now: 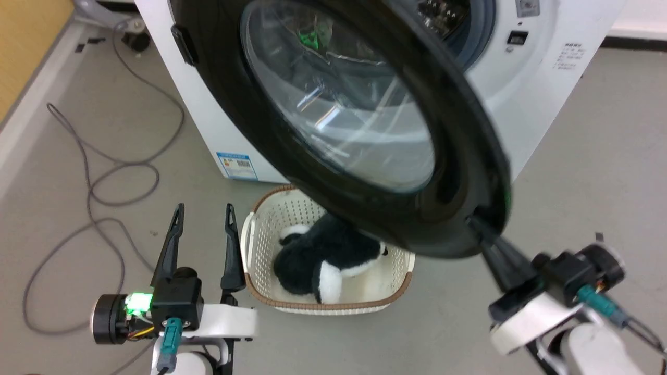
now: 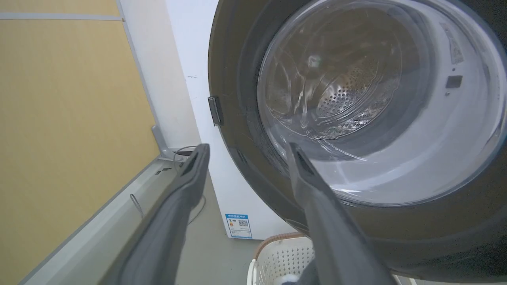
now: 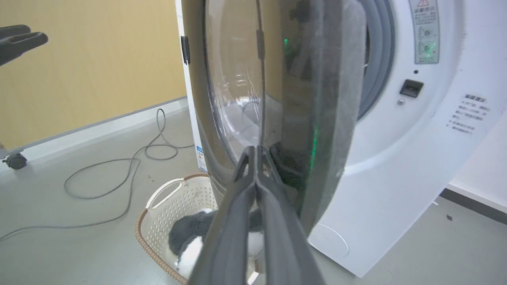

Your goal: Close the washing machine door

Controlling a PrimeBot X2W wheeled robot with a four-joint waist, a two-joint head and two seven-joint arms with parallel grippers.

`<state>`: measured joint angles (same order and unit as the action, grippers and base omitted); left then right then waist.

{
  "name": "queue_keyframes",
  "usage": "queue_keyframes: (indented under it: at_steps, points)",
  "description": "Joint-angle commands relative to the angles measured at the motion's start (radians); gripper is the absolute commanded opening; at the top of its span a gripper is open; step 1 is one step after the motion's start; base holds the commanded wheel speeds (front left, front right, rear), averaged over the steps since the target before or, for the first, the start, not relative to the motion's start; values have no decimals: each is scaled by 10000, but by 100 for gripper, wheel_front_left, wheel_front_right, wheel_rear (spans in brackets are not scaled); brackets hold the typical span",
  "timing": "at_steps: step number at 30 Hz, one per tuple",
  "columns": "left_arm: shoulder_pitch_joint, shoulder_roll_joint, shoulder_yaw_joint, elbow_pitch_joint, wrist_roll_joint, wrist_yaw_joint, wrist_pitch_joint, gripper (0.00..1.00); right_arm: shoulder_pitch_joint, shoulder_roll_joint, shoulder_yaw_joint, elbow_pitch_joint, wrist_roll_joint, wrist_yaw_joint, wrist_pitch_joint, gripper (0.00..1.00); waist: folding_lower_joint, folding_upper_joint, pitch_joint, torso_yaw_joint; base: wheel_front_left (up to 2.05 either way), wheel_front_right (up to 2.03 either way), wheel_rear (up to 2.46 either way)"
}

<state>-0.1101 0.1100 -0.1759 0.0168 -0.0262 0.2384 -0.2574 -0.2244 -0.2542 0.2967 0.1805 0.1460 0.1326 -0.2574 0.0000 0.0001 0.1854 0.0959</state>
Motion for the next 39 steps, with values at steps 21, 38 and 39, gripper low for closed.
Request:
queue_keyframes:
  at_steps: [21,38,39]
  points:
    - [-1510,-423,-346,-143,17,-34,-43,100,-4692,195,-2860,2587,-422,-19,-44,0,0,-1,2415,367,0,0,0]
    - [-1720,-550,-421,-123,-118,38,-43,100,-6854,52,-3528,4995,-1033,-19,-44,0,0,-1,2881,511,0,0,0]
    - [-1743,-553,-418,-115,-116,30,-43,100,-6910,70,-3580,5068,-1106,-19,-44,0,0,-1,2879,515,0,0,0]
